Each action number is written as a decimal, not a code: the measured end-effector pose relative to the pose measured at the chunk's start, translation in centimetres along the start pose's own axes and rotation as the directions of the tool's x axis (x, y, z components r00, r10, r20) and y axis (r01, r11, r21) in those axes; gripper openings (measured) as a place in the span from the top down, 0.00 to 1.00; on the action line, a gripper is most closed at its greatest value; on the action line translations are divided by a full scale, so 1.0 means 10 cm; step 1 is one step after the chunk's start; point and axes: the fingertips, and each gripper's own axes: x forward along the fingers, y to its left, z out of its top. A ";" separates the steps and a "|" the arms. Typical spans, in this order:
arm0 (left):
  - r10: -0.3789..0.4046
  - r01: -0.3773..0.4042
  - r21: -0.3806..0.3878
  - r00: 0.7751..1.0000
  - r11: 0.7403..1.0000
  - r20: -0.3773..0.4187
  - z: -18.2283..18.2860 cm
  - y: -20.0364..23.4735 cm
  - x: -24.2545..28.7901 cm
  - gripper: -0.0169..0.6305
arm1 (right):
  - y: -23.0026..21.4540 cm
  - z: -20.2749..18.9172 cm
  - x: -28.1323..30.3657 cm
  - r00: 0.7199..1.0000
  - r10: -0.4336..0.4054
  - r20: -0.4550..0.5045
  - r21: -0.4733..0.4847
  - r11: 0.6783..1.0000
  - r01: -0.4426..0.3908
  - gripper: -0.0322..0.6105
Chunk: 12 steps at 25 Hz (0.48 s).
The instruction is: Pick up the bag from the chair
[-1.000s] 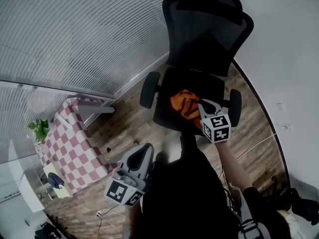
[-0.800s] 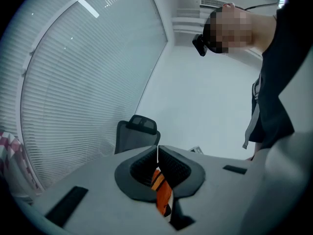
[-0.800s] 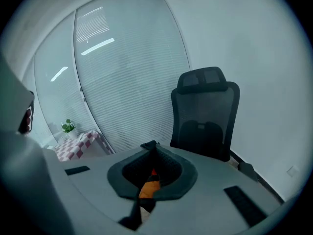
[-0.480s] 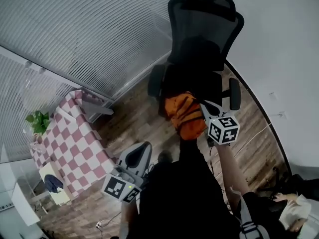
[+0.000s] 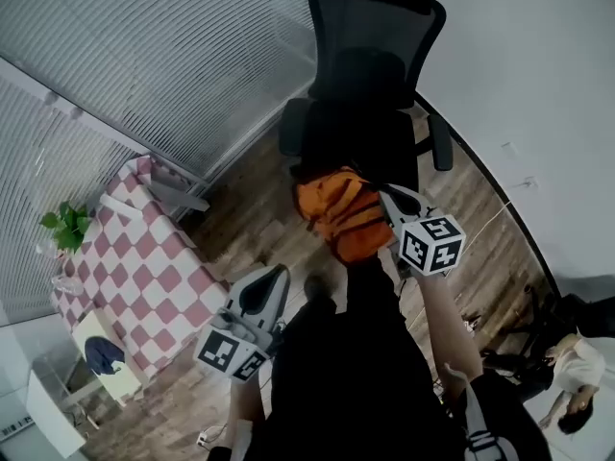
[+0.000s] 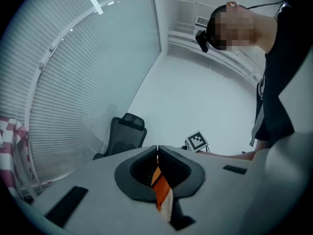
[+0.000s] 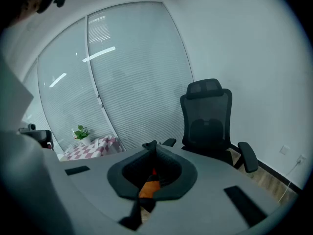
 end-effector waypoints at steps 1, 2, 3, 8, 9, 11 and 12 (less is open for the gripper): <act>-0.016 0.016 0.003 1.000 1.000 -0.002 -0.02 -0.02 -0.02 0.92 | 0.04 -0.02 -0.07 1.000 -0.007 0.009 0.006 1.000 0.007 0.92; -0.032 0.032 0.007 0.999 0.999 -0.003 -0.03 -0.05 -0.03 0.92 | 0.08 -0.03 -0.14 1.000 -0.013 0.022 0.007 1.000 0.013 0.92; -0.048 0.048 0.013 0.999 0.999 -0.006 -0.05 -0.09 -0.04 0.92 | 0.11 -0.05 -0.23 0.999 -0.020 0.035 0.002 1.000 0.020 0.92; -0.104 0.105 0.046 0.994 0.993 -0.024 -0.10 -0.33 0.04 0.92 | 0.26 -0.20 -0.73 0.997 -0.025 0.069 -0.022 0.999 0.027 0.92; -0.115 0.116 0.051 0.993 0.992 -0.027 -0.11 -0.38 0.08 0.92 | 0.28 -0.23 -0.84 0.997 -0.029 0.077 -0.017 0.999 0.030 0.92; -0.136 0.138 0.056 0.990 0.989 -0.033 -0.12 -0.50 0.16 0.92 | 0.31 -0.30 -1.04 0.994 -0.042 0.096 0.013 0.999 0.041 0.92; -0.146 0.147 0.054 0.989 0.988 -0.036 -0.13 -0.57 0.19 0.92 | 0.32 -0.35 -1.15 0.993 -0.047 0.104 0.030 0.999 0.044 0.92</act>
